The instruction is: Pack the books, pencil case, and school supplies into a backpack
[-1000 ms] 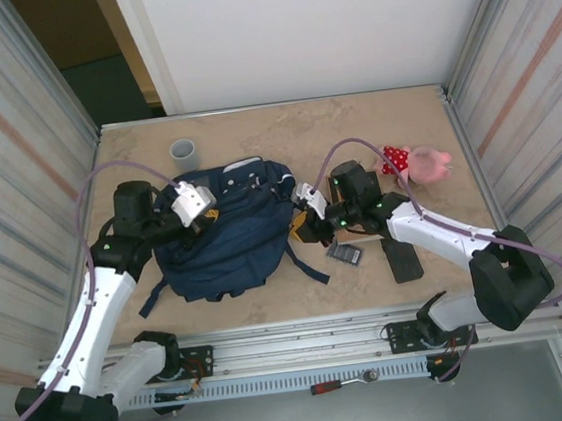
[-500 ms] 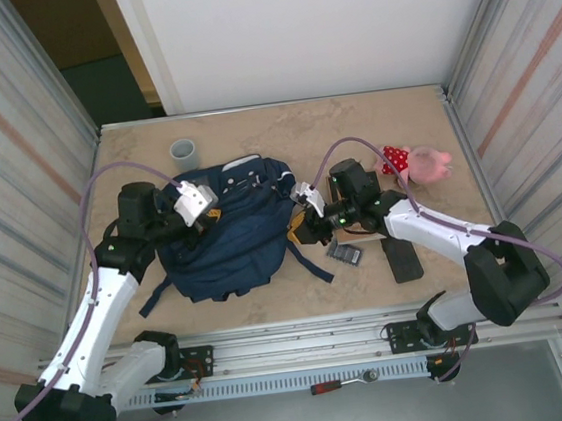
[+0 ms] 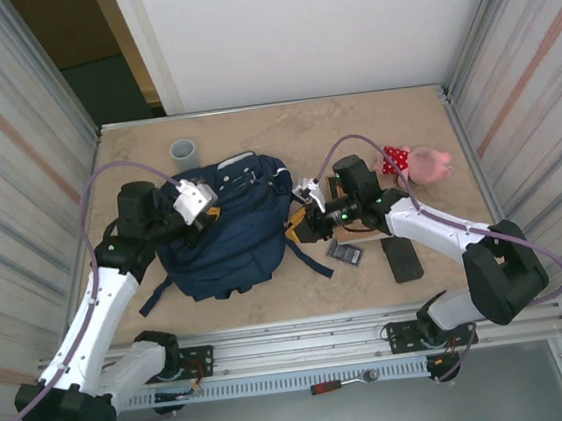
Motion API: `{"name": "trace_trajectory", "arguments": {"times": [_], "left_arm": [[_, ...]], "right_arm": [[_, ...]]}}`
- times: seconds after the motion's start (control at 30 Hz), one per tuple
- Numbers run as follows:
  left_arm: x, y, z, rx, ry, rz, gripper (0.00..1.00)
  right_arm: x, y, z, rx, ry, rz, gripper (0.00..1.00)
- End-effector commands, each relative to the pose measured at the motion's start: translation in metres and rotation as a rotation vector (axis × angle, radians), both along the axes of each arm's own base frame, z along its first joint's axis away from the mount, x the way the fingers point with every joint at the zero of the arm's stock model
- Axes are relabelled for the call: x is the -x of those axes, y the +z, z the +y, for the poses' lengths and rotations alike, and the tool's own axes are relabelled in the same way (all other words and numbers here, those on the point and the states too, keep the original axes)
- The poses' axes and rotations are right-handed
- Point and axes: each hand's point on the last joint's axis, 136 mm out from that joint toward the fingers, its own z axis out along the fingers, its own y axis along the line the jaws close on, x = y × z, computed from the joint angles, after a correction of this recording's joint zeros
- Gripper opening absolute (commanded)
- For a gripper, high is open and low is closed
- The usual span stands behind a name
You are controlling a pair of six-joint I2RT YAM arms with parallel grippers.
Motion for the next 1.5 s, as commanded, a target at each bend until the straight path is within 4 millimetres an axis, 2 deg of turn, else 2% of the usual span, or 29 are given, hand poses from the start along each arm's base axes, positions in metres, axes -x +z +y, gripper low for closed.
{"name": "trace_trajectory", "arguments": {"times": [0.0, 0.13, 0.27, 0.53, 0.6, 0.7, 0.87, 0.97, 1.07, 1.13, 1.27, 1.47], "left_arm": [[-0.008, 0.028, -0.002, 0.048, 0.008, -0.099, 0.0], [-0.01, 0.031, -0.002, 0.057, 0.019, -0.102, 0.0], [-0.014, 0.032, 0.0, 0.067, 0.047, -0.097, 0.0], [-0.018, 0.037, -0.003, 0.109, 0.083, -0.1, 0.0], [-0.017, 0.037, -0.006, 0.113, 0.072, -0.103, 0.0], [-0.016, 0.04, -0.007, 0.121, 0.067, -0.109, 0.0], [-0.017, 0.043, -0.008, 0.129, 0.065, -0.115, 0.0], [-0.018, 0.043, -0.007, 0.134, 0.077, -0.114, 0.0], [-0.02, 0.042, -0.004, 0.139, 0.1, -0.108, 0.0], [-0.025, 0.04, 0.0, 0.134, 0.156, -0.098, 0.0], [-0.036, 0.033, 0.012, 0.091, 0.304, -0.091, 0.0], [-0.036, 0.015, 0.007, -0.031, 0.374, -0.063, 0.0]], "right_arm": [[-0.003, 0.009, 0.004, -0.032, 0.012, 0.017, 0.21], [-0.007, 0.004, 0.001, -0.014, -0.018, 0.011, 0.05], [-0.006, 0.009, 0.001, -0.025, -0.039, 0.01, 0.01], [-0.002, 0.004, 0.019, -0.004, -0.108, 0.002, 0.0], [-0.007, -0.001, 0.021, -0.001, -0.145, 0.014, 0.04], [-0.013, -0.005, 0.021, -0.001, -0.188, 0.036, 0.17], [-0.014, -0.004, 0.022, -0.031, -0.216, 0.051, 0.2], [-0.014, -0.007, 0.019, -0.015, -0.23, 0.057, 0.2], [-0.014, -0.007, 0.016, -0.003, -0.248, 0.054, 0.07], [-0.013, -0.001, 0.015, -0.001, -0.254, 0.057, 0.03], [-0.003, 0.013, 0.013, 0.035, -0.281, 0.051, 0.02], [0.012, 0.022, 0.009, 0.144, -0.359, 0.139, 0.03]]}}
